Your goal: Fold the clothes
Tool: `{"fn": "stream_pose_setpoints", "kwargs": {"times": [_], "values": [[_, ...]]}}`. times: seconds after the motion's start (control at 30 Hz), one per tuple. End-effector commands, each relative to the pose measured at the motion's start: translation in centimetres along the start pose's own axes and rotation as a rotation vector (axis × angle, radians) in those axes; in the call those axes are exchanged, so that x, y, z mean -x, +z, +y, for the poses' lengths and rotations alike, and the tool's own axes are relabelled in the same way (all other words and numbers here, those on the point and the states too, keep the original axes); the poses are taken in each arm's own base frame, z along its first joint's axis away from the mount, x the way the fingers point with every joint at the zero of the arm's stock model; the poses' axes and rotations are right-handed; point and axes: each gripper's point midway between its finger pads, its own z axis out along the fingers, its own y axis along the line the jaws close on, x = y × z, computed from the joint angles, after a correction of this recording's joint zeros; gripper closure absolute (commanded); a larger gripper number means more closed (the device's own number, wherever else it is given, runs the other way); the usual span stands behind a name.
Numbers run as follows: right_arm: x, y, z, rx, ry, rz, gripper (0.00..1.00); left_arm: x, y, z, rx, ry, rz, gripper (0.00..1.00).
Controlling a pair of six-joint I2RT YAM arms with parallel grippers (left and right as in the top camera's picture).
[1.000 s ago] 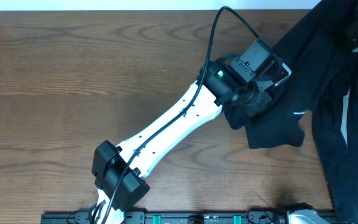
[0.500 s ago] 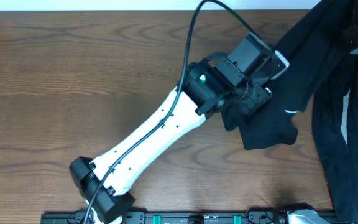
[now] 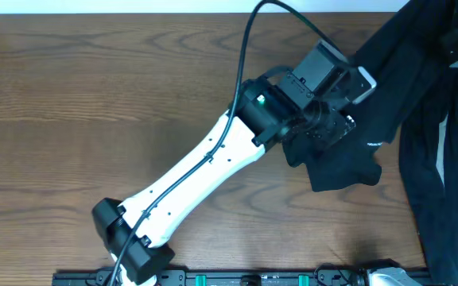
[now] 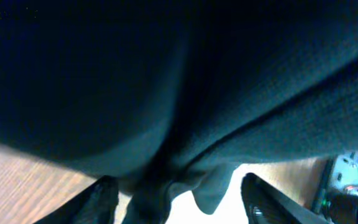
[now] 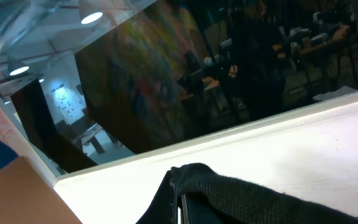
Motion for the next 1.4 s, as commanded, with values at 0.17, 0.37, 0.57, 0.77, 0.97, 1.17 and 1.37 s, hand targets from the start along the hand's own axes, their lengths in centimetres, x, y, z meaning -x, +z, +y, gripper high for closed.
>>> {"fn": "stream_pose_setpoints", "kwargs": {"times": [0.17,0.37,0.57,0.77,0.97,1.17,1.37], "values": [[1.6,-1.6,1.6,0.055,0.002,-0.042,0.99,-1.7,2.9,-0.6,-0.065,0.009,0.071,0.85],[1.4,-1.6,1.5,0.049,0.002,-0.035,0.99,-3.0,2.1,0.4,0.004,-0.001,0.127,0.94],[0.4,-1.5,-0.7,-0.058,-0.018,-0.005,0.99,-5.4,-3.9,3.2,0.246,-0.064,0.213,0.95],[-2.3,-1.4,-4.8,-0.256,-0.037,0.085,0.99,-7.1,-14.7,5.1,0.499,-0.114,0.17,0.94],[-6.1,-0.8,-8.5,-0.415,-0.054,0.229,0.99,-7.8,-24.2,5.2,0.575,-0.187,-0.026,0.94],[-9.1,0.3,-11.4,-0.51,-0.062,0.347,0.98,-9.3,-31.4,5.1,0.642,-0.244,-0.196,0.94],[-11.2,1.1,-10.5,-0.401,-0.163,0.467,0.99,-10.1,-34.0,4.2,0.651,-0.249,-0.264,0.94]]}}
